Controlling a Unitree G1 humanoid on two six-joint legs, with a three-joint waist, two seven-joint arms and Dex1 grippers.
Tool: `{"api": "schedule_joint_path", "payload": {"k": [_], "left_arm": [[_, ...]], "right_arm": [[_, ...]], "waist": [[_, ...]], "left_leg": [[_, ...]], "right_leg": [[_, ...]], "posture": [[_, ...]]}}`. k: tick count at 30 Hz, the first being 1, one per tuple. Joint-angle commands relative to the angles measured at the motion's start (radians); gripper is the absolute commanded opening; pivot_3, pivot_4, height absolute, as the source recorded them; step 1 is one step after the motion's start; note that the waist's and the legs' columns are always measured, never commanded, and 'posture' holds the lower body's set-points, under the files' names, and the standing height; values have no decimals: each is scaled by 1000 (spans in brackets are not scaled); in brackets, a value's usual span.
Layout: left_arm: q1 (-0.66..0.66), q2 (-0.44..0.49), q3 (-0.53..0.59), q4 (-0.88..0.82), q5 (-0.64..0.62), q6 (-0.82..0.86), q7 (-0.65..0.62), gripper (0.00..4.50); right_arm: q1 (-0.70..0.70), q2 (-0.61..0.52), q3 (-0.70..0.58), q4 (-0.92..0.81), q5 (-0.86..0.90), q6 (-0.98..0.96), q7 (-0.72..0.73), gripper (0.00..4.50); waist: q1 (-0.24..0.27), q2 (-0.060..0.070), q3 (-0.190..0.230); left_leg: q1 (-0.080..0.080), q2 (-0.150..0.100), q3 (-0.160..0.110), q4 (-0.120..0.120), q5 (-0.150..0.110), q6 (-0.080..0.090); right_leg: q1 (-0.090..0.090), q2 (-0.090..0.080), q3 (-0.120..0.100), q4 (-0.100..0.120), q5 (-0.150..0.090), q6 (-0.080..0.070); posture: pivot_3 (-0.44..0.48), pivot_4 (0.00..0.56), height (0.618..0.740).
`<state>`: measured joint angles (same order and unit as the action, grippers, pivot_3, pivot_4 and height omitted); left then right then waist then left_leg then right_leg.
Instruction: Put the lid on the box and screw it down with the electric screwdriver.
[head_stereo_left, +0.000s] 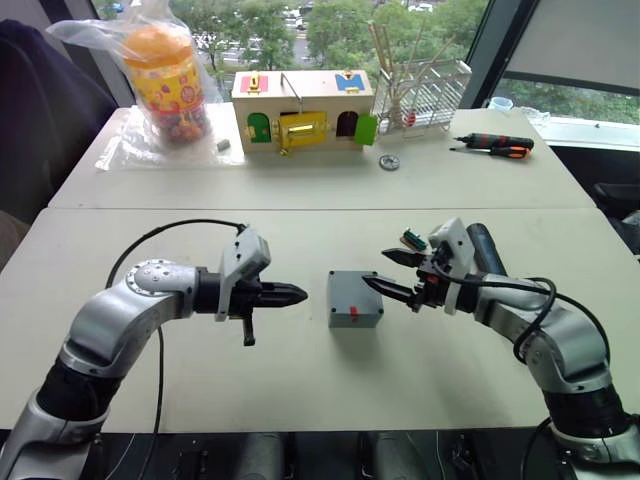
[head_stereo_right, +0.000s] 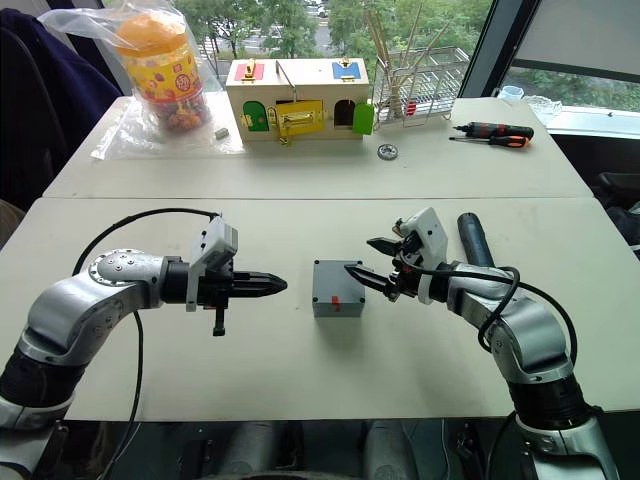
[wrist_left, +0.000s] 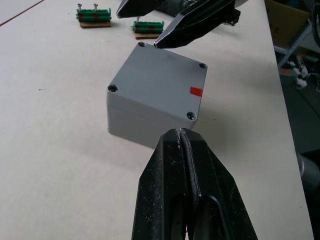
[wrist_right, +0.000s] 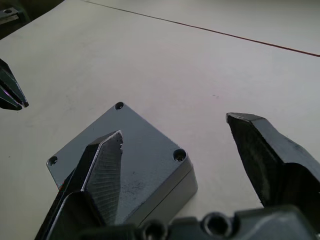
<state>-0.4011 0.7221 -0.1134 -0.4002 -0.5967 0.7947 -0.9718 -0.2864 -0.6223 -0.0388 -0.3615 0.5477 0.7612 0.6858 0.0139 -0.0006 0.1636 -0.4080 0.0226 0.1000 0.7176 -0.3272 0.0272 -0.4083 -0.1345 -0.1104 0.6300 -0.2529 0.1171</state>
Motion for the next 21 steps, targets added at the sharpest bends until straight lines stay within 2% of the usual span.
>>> {"api": "schedule_joint_path", "payload": {"k": [1, 2, 4, 6, 9, 11, 14, 21], "left_arm": [[-34, -15, 35, -22, -18, -11, 18, 0], [-44, -16, 41, -28, -32, -5, 13, 0], [-64, -14, 43, -44, -49, 0, -1, 0], [-84, -13, 38, -64, -62, -1, -9, 0], [-107, -17, 29, -85, -72, -7, -16, 0], [-119, -19, 9, -94, -55, -23, -20, 0], [-125, -23, -6, -107, -45, -38, -22, 0], [-101, -40, -23, -154, -36, -44, 22, 0]], "right_arm": [[-39, -59, -158, -37, 64, 71, -35, 3468], [-49, -112, -188, -15, 61, 102, -27, 3468], [-78, -234, -234, 53, 47, 160, 5, 4123], [-118, -354, -241, 142, 35, 230, 32, 4480], [-178, -516, -166, 271, 22, 422, 55, 4480], [-188, -603, -87, 348, 23, 493, 131, 4480], [-212, -642, -3, 440, 8, 511, 203, 4480], [-326, -608, 159, 595, -54, 486, 310, 4480]], "waist": [[1, 0, 0], [0, 0, 0], [2, 1, 1], [0, 1, 1], [-2, 2, 1], [-3, 2, 1], [-4, 2, 1], [-3, 3, 2]], "left_leg": [[0, 0, 0, 0, 0, 0], [0, 0, 0, 0, 0, 0], [0, 0, 0, 0, 0, 0], [0, 0, 0, 0, 0, 0], [0, 0, 1, -1, 0, 0], [0, 1, 1, -1, 0, 0], [0, 1, 2, -1, 0, 0], [0, 1, 2, -1, 0, 0]], "right_leg": [[0, 0, 0, 0, 0, 0], [0, 0, 0, 0, 0, 0], [0, 0, 0, 0, 0, 0], [0, -1, 0, 0, 0, 0], [-1, 0, 0, -1, 0, 0], [-1, 0, 0, 0, 0, 0], [-1, 0, 1, -1, 0, -1], [-2, 0, 1, -1, 0, -1]], "posture": [[0, 150, 711], [0, 150, 711], [0, 150, 711], [0, 150, 711], [0, 150, 711], [0, 150, 711], [0, 150, 711], [0, 150, 711]]}}
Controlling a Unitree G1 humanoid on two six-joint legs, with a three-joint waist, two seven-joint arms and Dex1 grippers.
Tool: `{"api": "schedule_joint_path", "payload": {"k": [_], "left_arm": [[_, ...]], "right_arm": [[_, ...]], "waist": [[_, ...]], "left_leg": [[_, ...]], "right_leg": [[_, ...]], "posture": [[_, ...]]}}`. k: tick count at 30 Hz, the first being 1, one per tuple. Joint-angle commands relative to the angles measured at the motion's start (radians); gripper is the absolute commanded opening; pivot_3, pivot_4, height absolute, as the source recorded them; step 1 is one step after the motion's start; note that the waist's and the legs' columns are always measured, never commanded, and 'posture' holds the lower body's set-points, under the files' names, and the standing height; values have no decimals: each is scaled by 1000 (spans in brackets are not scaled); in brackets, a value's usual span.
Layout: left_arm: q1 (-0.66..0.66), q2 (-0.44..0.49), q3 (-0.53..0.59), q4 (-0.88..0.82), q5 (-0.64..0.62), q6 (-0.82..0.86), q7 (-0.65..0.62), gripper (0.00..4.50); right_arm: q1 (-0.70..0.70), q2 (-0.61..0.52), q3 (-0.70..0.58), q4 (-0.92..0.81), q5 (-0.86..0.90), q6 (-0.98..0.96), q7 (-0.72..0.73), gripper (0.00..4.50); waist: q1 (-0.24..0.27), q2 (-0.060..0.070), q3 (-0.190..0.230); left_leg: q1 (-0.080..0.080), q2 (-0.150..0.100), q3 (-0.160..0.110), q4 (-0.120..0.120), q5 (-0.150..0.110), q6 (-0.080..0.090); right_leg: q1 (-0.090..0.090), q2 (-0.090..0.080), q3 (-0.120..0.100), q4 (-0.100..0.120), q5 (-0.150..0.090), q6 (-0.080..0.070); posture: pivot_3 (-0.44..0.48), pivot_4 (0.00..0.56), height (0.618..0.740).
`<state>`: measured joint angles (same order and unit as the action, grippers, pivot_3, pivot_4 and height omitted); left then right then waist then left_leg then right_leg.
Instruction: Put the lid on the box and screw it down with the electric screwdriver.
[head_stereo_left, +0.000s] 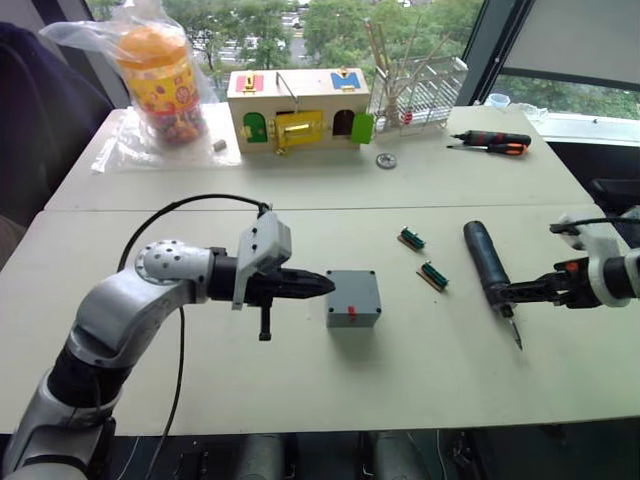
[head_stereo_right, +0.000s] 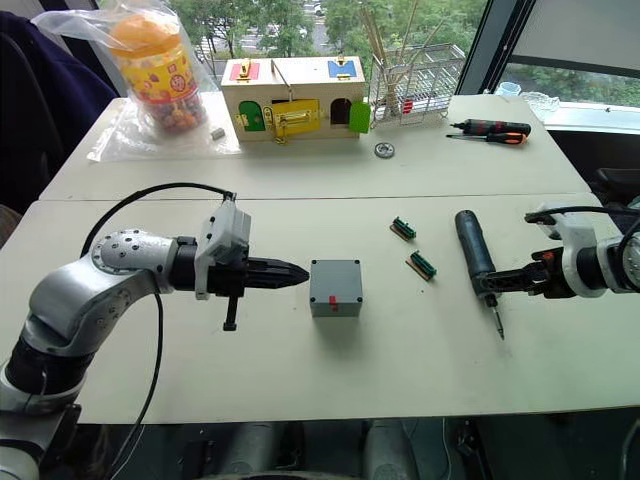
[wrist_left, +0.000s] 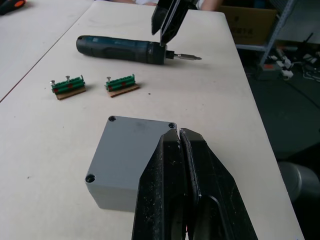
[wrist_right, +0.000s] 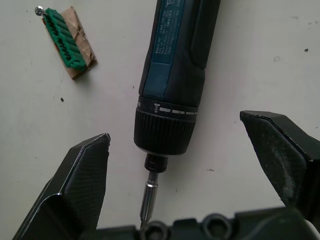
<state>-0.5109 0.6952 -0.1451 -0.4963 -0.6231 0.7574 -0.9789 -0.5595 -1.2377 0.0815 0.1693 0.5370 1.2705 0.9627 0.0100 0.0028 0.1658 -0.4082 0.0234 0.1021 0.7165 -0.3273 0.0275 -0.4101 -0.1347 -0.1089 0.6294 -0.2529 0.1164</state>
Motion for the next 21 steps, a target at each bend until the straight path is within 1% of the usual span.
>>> {"api": "schedule_joint_path", "payload": {"k": [1, 4, 10, 15, 16, 17, 19, 21], "left_arm": [[19, -23, 11, -69, -16, 1, 45, 0], [56, -34, 12, -81, -13, 0, 70, 0], [71, -42, 16, -80, -11, -2, 96, 0], [86, -40, 34, -84, -14, -2, 121, 0], [90, -39, 39, -86, -15, -1, 126, 0], [93, -38, 43, -88, -16, 0, 131, 0], [100, -35, 49, -89, -16, -1, 138, 0], [104, -31, 54, -91, -17, -1, 143, 0]], "right_arm": [[-81, 31, 59, 110, -62, -24, 30, 4480], [-160, 89, 122, 200, -112, -34, 46, 4480], [-236, 131, 263, 303, -229, -112, 134, 4480], [-341, 223, 369, 461, -354, -198, 194, 4480], [-351, 235, 386, 486, -377, -215, 210, 4050], [-359, 247, 399, 510, -398, -230, 225, 3790], [-374, 269, 413, 556, -434, -251, 253, 3074], [-386, 284, 418, 596, -465, -271, 273, 2273]], "waist": [[1, 0, 0], [0, 0, 0], [2, 1, 1], [-9, -1, 0], [-13, -1, 0], [-18, -1, -1], [-21, -3, -2], [-22, -4, -2]], "left_leg": [[0, 0, 0, 0, 0, 0], [0, 0, 0, 1, 0, 0], [-1, 0, 0, 2, 0, 0], [0, 0, 0, 2, 0, 0], [1, 0, 0, 2, 0, -1], [1, 0, 0, 2, 0, -1], [1, 0, 0, 2, 0, -1], [0, 0, 0, 2, 0, -1]], "right_leg": [[0, 0, 0, 0, 0, 0], [1, 0, 0, 0, 0, 0], [1, 0, -1, 0, 0, 0], [1, 1, -1, 0, 0, 0], [1, 1, -1, 0, 0, 0], [2, 1, -1, 0, 0, 0], [2, 1, -2, 0, 0, 0], [3, 1, -2, 0, 0, 0]], "posture": [[0, 150, 711], [0, 150, 711], [0, 150, 711], [0, 150, 711], [0, 150, 711], [0, 150, 711], [0, 150, 711], [0, 150, 711]]}}
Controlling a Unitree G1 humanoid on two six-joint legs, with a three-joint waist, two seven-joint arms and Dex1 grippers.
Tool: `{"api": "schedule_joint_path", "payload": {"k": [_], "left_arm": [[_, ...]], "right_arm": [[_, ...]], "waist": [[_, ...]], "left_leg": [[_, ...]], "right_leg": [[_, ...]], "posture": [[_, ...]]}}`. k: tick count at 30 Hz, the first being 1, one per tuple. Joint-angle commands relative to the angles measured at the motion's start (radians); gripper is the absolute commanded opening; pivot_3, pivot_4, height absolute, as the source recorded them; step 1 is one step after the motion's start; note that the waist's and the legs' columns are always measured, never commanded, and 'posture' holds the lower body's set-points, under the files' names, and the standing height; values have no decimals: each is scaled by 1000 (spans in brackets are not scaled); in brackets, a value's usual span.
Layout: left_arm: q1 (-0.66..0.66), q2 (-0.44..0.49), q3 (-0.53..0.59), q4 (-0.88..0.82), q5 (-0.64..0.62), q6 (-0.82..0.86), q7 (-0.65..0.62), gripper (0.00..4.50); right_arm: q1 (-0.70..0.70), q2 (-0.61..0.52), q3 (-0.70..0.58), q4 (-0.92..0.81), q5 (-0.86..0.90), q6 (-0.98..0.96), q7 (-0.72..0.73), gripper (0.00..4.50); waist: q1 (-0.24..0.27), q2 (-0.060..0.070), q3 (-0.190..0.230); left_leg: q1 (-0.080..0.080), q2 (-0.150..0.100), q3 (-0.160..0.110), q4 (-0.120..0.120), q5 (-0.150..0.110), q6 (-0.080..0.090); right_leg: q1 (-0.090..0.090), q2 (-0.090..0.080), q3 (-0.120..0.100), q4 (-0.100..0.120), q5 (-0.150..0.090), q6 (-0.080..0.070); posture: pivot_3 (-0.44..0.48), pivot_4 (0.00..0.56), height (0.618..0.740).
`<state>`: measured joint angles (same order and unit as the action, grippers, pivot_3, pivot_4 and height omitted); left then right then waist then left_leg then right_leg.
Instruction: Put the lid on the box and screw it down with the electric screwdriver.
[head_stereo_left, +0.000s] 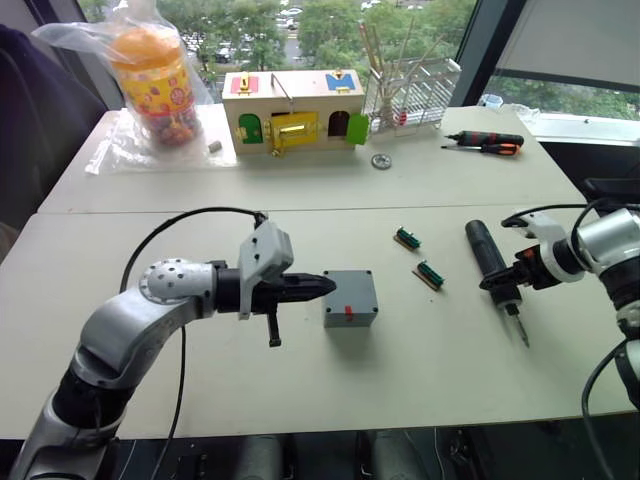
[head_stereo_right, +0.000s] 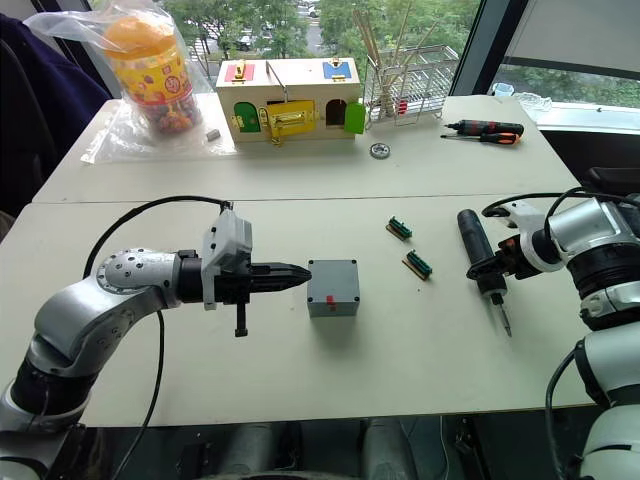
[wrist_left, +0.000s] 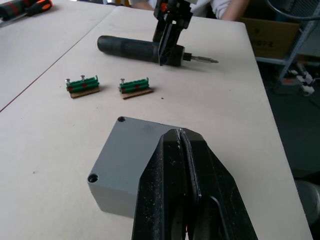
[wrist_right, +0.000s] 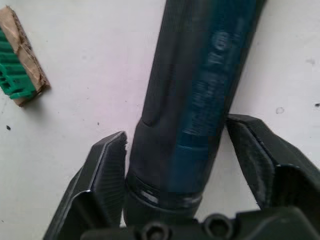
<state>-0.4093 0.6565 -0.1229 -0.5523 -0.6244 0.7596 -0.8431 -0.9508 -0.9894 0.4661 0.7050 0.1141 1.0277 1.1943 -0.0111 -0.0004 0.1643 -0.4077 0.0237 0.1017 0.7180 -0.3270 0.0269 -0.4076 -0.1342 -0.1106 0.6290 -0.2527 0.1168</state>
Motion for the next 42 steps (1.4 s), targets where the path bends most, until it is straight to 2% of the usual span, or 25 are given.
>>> {"api": "schedule_joint_path", "payload": {"k": [1, 5, 8, 11, 15, 16, 19, 23, 26, 28, 31, 37, 42], "left_arm": [[5, 11, 40, -35, -19, -3, 8, 0], [5, 18, 81, -23, -42, -3, 9, 0], [-3, 23, 118, 11, -56, -10, 1, 0], [-21, 26, 157, 80, -76, -18, -29, 0], [-62, 27, 155, 173, -72, -33, -80, 0], [-84, 21, 145, 204, -68, -37, -96, 0], [-142, 8, 106, 278, -44, -57, -145, 0], [-186, -3, 59, 345, -10, -82, -195, 0], [-219, -28, 4, 383, 27, -99, -219, 0], [-241, -65, -56, 428, 97, -150, -211, 0], [-257, -128, -76, 467, 114, -169, -201, 0], [-231, -122, -137, 441, 166, -182, -253, 0], [-209, -109, -177, 464, 240, -232, -265, 0]], "right_arm": [[5, 39, 37, 72, -59, -40, 56, 1915], [15, 36, 28, 82, -102, -56, 91, 1842], [4, 37, -38, 92, -105, -45, 55, 1842], [-86, 36, -234, 96, -45, 0, -75, 1842], [-188, 39, -521, 23, 62, 101, -245, 1842], [-200, 54, -643, -39, 107, 137, -307, 1842], [-130, 166, -973, -369, 239, 178, -446, 1842], [-13, 414, -1199, -805, 367, 110, -610, 1842], [94, 579, -1193, -1081, 472, 83, -677, 1842], [197, 696, -1100, -1229, 505, 24, -708, 1842], [305, 817, -1016, -1296, 556, -46, -720, 1842], [453, 831, -890, -1289, 546, -198, -720, 1842], [551, 776, -794, -1277, 523, -275, -690, 1842]], "waist": [[-1, -1, 0], [1, -2, -1], [1, -2, -1], [0, 0, 0], [1, 16, 10], [1, 18, 11], [3, 18, 11], [2, 16, 10], [8, 17, 10], [12, 17, 10], [4, 17, 10], [1, 17, 10], [-2, 17, 10]], "left_leg": [[0, 0, 0, 0, 0, 0], [0, 0, 0, 0, 0, 0], [0, 0, -1, 0, 0, 0], [0, 0, -1, 0, 0, 0], [-2, -1, 1, 0, 0, -1], [-3, -1, 2, -1, 0, -1], [-5, 1, 3, -5, 2, -3], [-5, 0, 3, -5, 2, -4], [-5, -3, 2, -2, 2, -4], [-4, -4, 2, -2, 2, -4], [-4, -6, 2, -3, 2, -4], [-4, -7, 1, -3, 2, -4], [-4, -6, 1, -4, 2, -4]], "right_leg": [[0, 0, 0, 0, 0, 0], [1, 0, -1, 0, 0, 0], [1, 0, -1, 0, 0, 0], [1, 0, -1, 0, 0, 0], [-3, -1, 0, 1, 0, 0], [-4, -1, 0, 1, 0, 0], [-7, 1, -1, 3, 0, 0], [-6, 2, -2, 3, 0, 0], [-5, 1, -2, 4, 0, 0], [-4, 0, -2, 4, 0, 0], [-5, 1, -1, 4, 0, 0], [-4, 0, -1, 3, 0, 0], [-4, 1, -1, 4, 0, 0]], "posture": [[0, 150, 711], [0, 150, 711], [0, 150, 711], [0, 150, 711], [0, 150, 711], [0, 150, 711], [0, 150, 711], [0, 150, 711], [0, 150, 711], [0, 150, 711], [0, 150, 711], [0, 150, 711], [0, 150, 711]]}}
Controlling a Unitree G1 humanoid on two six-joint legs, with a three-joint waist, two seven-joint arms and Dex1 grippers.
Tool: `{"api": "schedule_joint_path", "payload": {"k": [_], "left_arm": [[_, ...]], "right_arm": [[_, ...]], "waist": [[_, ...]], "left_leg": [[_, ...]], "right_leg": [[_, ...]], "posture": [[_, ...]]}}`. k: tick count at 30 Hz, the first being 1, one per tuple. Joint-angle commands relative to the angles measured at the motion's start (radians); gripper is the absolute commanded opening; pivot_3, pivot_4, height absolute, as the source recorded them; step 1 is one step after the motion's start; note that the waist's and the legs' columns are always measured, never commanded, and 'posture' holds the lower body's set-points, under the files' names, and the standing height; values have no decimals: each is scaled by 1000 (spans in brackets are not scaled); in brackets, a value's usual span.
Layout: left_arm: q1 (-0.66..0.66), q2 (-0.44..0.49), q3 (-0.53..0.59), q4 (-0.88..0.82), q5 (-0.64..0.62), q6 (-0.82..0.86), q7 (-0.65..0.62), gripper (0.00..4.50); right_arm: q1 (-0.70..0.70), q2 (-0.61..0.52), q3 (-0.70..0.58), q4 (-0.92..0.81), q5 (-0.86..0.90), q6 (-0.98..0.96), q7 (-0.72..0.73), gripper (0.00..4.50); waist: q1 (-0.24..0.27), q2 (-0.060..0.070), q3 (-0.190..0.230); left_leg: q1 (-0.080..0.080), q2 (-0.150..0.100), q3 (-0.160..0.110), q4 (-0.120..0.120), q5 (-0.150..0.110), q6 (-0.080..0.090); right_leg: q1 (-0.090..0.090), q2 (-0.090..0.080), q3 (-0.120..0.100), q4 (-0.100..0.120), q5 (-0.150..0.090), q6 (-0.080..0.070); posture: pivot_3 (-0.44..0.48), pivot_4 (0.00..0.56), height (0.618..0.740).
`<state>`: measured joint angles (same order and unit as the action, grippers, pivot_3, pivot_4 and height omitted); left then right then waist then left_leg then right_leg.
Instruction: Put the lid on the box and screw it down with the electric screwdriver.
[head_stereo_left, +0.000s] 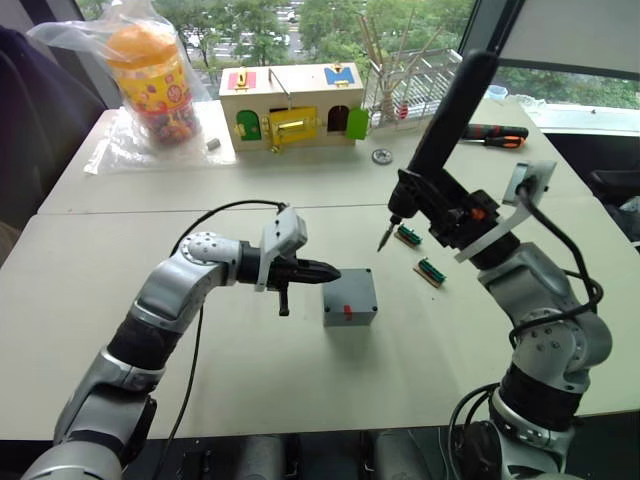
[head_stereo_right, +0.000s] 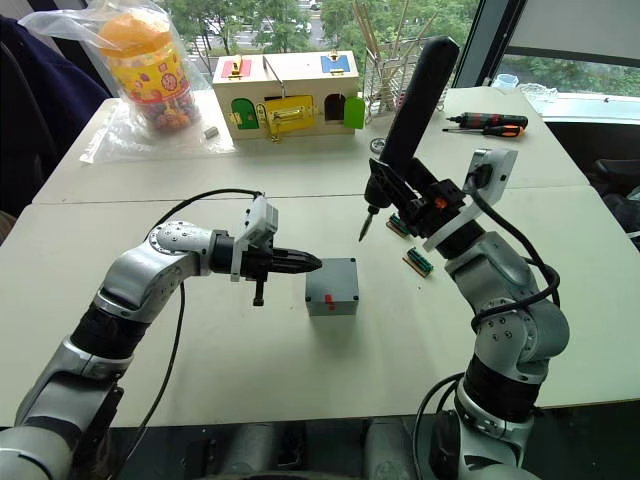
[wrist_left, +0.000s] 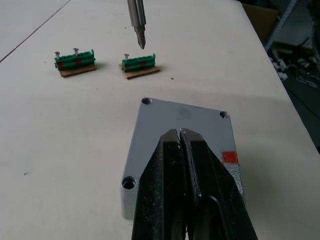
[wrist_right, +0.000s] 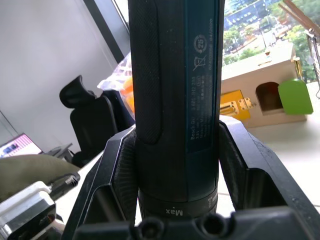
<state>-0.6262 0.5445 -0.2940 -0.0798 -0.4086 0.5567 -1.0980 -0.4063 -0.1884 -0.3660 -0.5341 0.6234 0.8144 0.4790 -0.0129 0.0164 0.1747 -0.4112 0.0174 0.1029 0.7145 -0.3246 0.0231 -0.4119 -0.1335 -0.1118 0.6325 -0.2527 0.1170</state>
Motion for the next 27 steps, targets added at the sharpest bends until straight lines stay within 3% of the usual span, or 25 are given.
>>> {"api": "schedule_joint_path", "payload": {"k": [1, 6, 27], "left_arm": [[12, 1, -7, -11, 26, -29, -11, 0], [32, 4, -53, 4, 120, -95, -3, 0], [37, -34, -39, -11, 124, -89, 17, 0]], "right_arm": [[17, -36, 51, -38, 18, -68, 30, 1842], [41, -74, 98, 0, 3, -128, 34, 1842], [77, -126, 243, 92, -51, -258, 49, 1842]], "waist": [[0, 0, 0], [5, 0, 0], [4, 0, 0]], "left_leg": [[0, 0, 0, 0, 0, 0], [0, 0, 0, 0, 0, 0], [1, 0, -4, 0, 0, 1]], "right_leg": [[0, 0, 0, 0, 0, 0], [0, 0, 0, 0, 0, 0], [1, 0, 0, 0, 0, 0]], "posture": [[0, 150, 711], [0, 150, 711], [0, 150, 711]]}}
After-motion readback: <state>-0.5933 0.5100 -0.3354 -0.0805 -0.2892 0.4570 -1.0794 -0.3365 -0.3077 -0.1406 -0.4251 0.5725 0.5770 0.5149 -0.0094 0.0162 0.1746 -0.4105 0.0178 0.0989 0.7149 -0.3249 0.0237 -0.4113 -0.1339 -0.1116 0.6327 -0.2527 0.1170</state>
